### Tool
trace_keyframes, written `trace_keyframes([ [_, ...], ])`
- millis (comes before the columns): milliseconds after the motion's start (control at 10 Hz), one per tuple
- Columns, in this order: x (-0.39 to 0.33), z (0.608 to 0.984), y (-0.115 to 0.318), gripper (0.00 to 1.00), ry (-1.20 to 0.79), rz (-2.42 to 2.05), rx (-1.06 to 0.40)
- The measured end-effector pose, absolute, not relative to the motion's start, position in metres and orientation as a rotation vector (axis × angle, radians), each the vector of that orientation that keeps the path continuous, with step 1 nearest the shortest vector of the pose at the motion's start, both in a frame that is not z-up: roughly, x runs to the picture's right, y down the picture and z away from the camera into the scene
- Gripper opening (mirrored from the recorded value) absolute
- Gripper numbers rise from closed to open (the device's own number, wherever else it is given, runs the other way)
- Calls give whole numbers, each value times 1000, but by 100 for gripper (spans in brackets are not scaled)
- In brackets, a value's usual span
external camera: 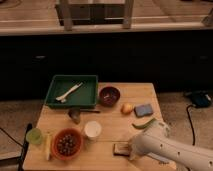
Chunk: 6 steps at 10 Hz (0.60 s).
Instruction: Place eraser in purple bowl
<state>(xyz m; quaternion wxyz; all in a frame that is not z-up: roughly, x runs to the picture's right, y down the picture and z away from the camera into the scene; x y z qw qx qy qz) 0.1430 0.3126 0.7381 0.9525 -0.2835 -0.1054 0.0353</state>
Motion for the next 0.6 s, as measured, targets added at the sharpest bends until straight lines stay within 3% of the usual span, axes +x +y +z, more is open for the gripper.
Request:
trace_keyframes([
  [200,144,721,301,7,-211,75,-577],
  [300,145,719,300,2,-210,75,-575],
  [600,145,721,285,1,-211,66,-554],
])
